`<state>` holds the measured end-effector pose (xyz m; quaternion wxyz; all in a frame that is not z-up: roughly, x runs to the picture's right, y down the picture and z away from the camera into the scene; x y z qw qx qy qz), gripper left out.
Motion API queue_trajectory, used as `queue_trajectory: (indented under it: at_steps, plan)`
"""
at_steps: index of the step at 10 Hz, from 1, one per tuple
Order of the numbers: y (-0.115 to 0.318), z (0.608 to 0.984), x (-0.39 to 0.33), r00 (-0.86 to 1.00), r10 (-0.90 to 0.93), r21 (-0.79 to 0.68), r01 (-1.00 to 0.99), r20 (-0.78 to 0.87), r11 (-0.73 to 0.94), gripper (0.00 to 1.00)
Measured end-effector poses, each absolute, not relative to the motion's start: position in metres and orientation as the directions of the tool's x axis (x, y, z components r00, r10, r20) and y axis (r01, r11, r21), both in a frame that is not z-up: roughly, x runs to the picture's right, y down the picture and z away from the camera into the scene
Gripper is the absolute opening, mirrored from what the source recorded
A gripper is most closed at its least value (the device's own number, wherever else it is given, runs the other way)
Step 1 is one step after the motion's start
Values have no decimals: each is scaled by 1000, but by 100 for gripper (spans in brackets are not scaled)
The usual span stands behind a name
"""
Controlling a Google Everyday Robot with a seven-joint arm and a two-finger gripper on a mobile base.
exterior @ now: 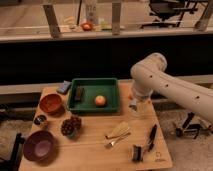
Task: Place apple in table surface
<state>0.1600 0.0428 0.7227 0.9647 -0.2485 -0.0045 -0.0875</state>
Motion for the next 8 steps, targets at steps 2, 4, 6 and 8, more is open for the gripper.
queue_trajectory:
  at_steps: [2, 4, 6, 8]
  plan:
    - [34, 729, 147, 979, -193, -474, 202, 70, 857, 80]
    - [31, 734, 139, 975, -207, -472, 220, 79, 854, 80]
    - [24, 743, 125, 970, -224, -465, 241, 91, 852, 80]
    - [14, 755, 98, 962, -249, -455, 273, 112, 848, 80]
